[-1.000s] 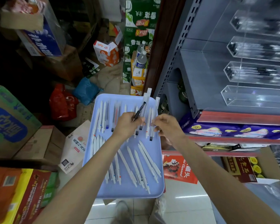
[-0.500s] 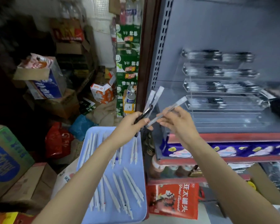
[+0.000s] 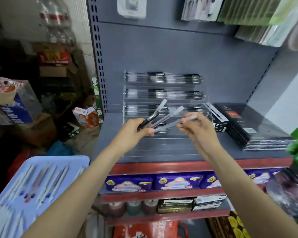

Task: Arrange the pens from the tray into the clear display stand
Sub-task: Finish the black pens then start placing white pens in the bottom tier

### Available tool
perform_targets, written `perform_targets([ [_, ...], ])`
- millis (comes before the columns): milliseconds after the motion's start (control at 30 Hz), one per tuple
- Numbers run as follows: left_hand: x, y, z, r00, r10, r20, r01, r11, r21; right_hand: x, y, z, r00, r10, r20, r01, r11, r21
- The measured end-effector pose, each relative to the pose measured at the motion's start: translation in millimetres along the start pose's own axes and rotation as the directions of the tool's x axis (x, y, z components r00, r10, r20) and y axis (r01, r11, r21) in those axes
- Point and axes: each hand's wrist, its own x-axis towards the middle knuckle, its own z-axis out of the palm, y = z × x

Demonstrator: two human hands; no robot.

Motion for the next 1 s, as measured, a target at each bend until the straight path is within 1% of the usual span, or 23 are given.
perform_targets([
  [67,13,11,17,0.997,-0.027,-0.071,0.029,0.999,0.024,12,-6,-27,1.0,-0.001,0.008,0.002,0.999,-0.047],
  [167,25,24,36,0.976,-0.033,-0.217,0.068,0.985,0.157,28,-14,-58,0.999,-0.018,0.029,0.023,0.984,-0.177],
  [200,29,27,39,0.964,-0.031,-0.264,0.076,0.984,0.16,33,-17,-68,0.999,-0.027,0.025,0.032,0.974,-0.224],
  [267,35,29,42,0.951,-0.026,-0.308,0.081,0.982,0.169,41,-21,-86,0.999,-0.053,0.001,0.05,0.945,-0.322],
  [333,39,31,46,0.948,-0.014,-0.318,0.082,0.977,0.199,50,-18,-100,0.995,-0.1,-0.021,0.079,0.883,-0.462],
  [367,41,32,49,0.947,-0.008,-0.322,0.075,0.977,0.198,54,-15,-105,0.992,-0.127,-0.016,0.097,0.825,-0.557],
  [433,45,34,57,0.944,-0.012,-0.328,0.069,0.984,0.163,62,-6,-110,0.984,-0.178,0.029,0.142,0.666,-0.732],
  [500,47,36,64,0.947,-0.027,-0.32,0.077,0.987,0.143,68,4,-111,0.966,-0.242,0.091,0.21,0.528,-0.823],
  [533,49,36,68,0.951,-0.028,-0.308,0.076,0.987,0.144,71,8,-112,0.957,-0.269,0.108,0.231,0.482,-0.845],
  [567,49,36,70,0.955,-0.029,-0.296,0.074,0.987,0.142,75,12,-112,0.954,-0.281,0.105,0.229,0.457,-0.859],
  [633,50,37,73,0.964,-0.02,-0.266,0.061,0.988,0.145,80,17,-112,0.955,-0.286,0.075,0.202,0.446,-0.872],
  [733,49,39,76,0.982,-0.006,-0.189,0.045,0.978,0.205,81,22,-110,0.947,-0.314,0.066,0.201,0.418,-0.886],
  [800,49,39,78,0.992,-0.006,-0.125,0.037,0.968,0.248,78,21,-110,0.935,-0.354,0.025,0.192,0.446,-0.874],
  [867,50,40,79,0.998,0.004,-0.062,0.015,0.953,0.303,76,21,-113,0.938,-0.34,-0.062,0.141,0.539,-0.831],
  [933,52,39,80,1.0,0.009,-0.027,0.001,0.942,0.337,74,21,-119,0.967,-0.217,-0.135,0.043,0.661,-0.75],
  [1000,54,38,83,1.0,-0.006,-0.025,0.013,0.946,0.325,74,20,-122,0.981,-0.003,-0.192,-0.119,0.776,-0.619],
])
